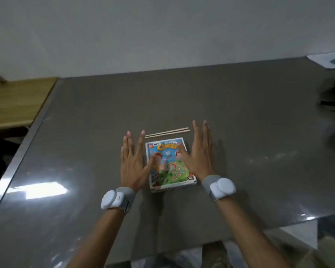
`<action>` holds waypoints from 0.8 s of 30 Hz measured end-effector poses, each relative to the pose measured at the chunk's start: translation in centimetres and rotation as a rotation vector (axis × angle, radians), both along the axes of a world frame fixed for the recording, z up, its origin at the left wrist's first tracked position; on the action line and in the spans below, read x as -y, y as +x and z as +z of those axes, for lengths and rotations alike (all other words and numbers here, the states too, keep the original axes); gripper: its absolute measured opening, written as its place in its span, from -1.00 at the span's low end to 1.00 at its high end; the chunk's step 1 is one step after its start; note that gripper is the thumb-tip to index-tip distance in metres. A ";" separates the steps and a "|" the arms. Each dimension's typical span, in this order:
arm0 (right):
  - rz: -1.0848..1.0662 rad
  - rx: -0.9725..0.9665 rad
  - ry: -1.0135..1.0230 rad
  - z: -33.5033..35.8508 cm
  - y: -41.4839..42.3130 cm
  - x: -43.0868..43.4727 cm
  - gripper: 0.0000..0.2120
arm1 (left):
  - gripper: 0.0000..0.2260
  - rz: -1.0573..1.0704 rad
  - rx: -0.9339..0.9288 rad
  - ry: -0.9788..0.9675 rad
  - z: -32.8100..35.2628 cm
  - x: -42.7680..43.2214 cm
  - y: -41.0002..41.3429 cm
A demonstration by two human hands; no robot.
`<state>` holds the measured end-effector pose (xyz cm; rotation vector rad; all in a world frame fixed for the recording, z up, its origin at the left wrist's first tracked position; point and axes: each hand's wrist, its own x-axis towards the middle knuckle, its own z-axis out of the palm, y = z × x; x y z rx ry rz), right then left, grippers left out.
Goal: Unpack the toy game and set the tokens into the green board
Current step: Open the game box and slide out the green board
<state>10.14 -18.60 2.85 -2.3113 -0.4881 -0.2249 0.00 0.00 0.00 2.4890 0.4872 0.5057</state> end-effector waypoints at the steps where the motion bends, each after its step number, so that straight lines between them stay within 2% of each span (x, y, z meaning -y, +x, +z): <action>1: 0.016 -0.008 -0.010 -0.8 -0.6 0.1 -0.21 | -0.34 -0.010 -0.022 0.011 -0.6 0.1 -0.4; 3: 0.030 -0.030 -0.056 -2.5 -1.4 0.2 -0.21 | -0.38 -0.021 -0.072 0.054 -2.0 0.2 -0.9; 9: 0.136 -0.027 -0.032 -6.9 -3.2 0.0 -0.23 | -0.46 -0.162 -0.039 -0.028 -5.1 -0.7 -1.2; 15: 0.175 0.122 -0.095 -8.9 -3.2 0.4 -0.38 | -0.51 -0.375 -0.114 0.008 -7.1 -1.3 -0.7; 19: 0.200 0.077 -0.133 -8.9 -2.9 0.7 -0.35 | -0.57 -0.360 -0.116 -0.030 -7.6 -1.1 -0.7; 24: 0.255 0.049 -0.233 -8.9 -1.1 0.7 -0.34 | -0.57 -0.306 -0.118 0.028 -7.4 -1.0 0.2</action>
